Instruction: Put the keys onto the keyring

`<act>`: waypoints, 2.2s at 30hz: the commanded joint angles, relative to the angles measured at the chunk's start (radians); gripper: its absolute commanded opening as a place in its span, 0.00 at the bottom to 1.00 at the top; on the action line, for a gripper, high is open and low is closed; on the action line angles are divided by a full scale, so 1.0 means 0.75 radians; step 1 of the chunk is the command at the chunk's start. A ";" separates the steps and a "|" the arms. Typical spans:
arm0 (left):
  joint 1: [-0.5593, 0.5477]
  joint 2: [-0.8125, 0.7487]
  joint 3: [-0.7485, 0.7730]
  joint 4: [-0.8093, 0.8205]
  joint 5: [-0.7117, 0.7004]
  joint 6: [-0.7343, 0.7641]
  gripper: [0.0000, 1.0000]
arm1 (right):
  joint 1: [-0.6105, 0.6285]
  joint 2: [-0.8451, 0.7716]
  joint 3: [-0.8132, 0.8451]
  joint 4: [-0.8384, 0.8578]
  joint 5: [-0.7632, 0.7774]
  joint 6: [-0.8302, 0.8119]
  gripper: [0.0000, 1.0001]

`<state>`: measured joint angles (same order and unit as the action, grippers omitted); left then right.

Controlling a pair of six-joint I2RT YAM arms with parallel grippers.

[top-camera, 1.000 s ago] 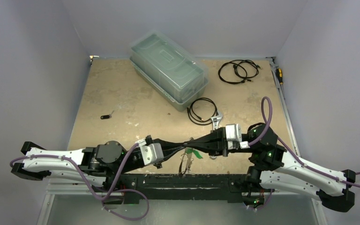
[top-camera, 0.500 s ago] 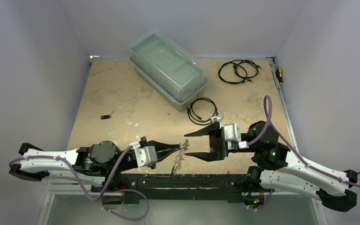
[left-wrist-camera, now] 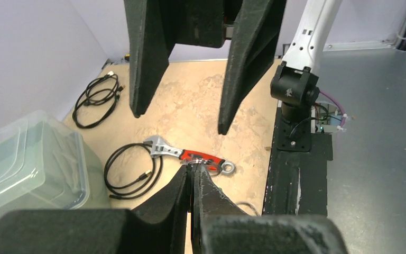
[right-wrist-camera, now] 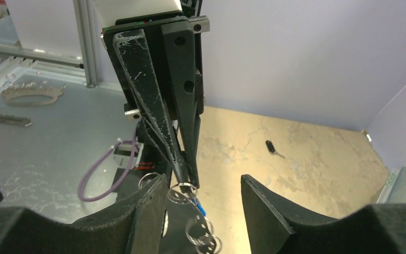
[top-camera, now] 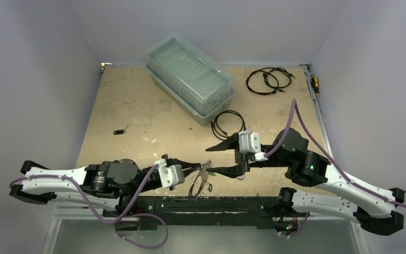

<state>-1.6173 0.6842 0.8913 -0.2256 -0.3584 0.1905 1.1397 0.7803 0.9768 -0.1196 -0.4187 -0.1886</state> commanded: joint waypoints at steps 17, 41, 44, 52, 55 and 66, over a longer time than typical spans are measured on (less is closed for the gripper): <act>-0.001 0.155 0.175 -0.078 -0.173 -0.100 0.00 | 0.004 -0.060 -0.025 -0.147 0.306 0.167 0.52; -0.001 -0.020 0.163 -0.298 0.313 0.020 0.00 | 0.004 0.055 -0.085 -0.021 -0.075 -0.008 0.49; -0.001 -0.023 0.169 -0.303 0.320 0.021 0.00 | 0.004 0.089 -0.063 -0.073 -0.175 -0.020 0.46; -0.001 -0.016 0.172 -0.302 0.274 0.016 0.00 | 0.004 0.034 -0.096 -0.049 -0.242 0.044 0.37; -0.001 -0.014 0.174 -0.298 0.255 0.014 0.00 | 0.004 0.012 -0.114 -0.036 -0.249 0.076 0.37; -0.001 0.023 0.195 -0.287 0.269 0.020 0.00 | 0.004 0.080 -0.174 0.067 -0.162 0.104 0.44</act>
<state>-1.6173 0.6941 0.9787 -0.4957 -0.1562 0.1875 1.1400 0.8211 0.8482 -0.1169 -0.5682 -0.1204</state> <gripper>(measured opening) 0.015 0.448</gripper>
